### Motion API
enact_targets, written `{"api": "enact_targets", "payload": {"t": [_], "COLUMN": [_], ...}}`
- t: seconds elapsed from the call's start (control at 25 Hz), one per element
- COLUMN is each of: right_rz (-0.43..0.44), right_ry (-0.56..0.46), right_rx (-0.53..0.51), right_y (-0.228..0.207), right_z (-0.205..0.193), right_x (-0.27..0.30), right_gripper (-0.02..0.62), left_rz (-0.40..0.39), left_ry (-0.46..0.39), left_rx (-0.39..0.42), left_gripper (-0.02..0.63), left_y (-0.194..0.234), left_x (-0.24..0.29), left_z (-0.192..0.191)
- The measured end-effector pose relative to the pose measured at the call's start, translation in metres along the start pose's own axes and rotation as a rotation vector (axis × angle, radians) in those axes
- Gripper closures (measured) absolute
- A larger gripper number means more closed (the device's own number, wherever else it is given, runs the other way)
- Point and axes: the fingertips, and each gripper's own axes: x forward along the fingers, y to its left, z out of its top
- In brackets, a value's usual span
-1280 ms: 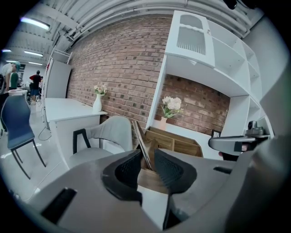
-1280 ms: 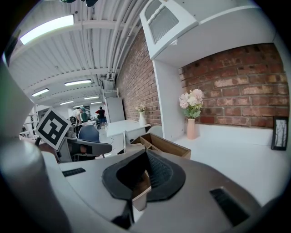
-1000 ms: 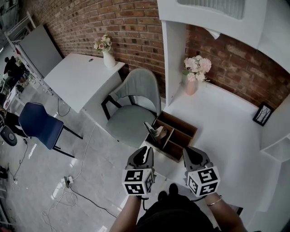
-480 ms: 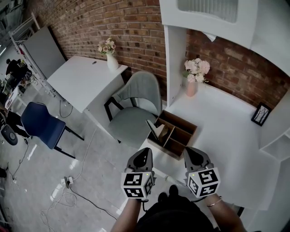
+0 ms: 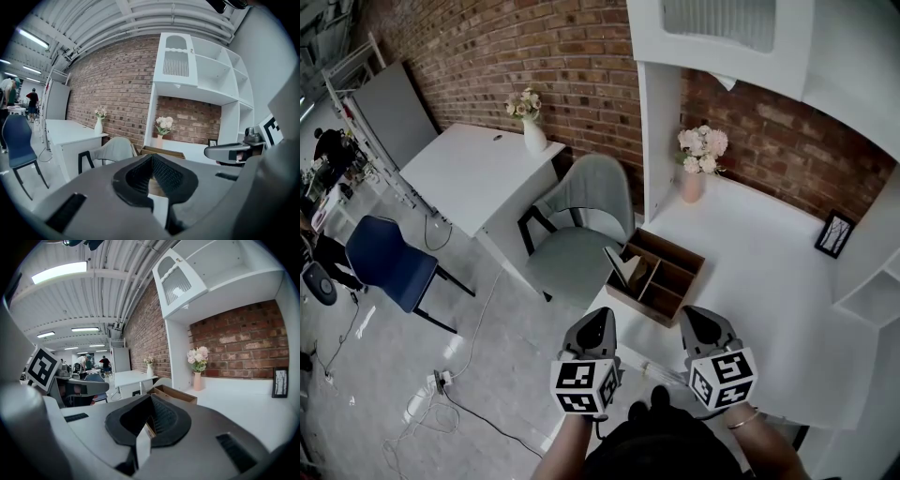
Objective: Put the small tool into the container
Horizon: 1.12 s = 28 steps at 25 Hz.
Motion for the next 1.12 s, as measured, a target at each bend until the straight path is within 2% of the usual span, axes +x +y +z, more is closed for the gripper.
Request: {"api": "enact_targets", "payload": {"t": [0.64,1.12], "right_rz": [-0.007,-0.017], "right_ry": [-0.016,-0.018], "right_rx": [-0.024,-0.022], "right_y": [0.021,0.017], "right_z": [0.001,-0.001], "right_x": [-0.017,-0.018], "right_gripper": [0.592,0.592], "left_rz": [-0.027,-0.017], "left_ry": [-0.010,-0.008], "left_rx": [0.006,0.004], "left_gripper": [0.594,0.594], "left_y": [-0.004,-0.003], "left_x": [-0.019,-0.019], "left_z": [0.000,-0.001]}}
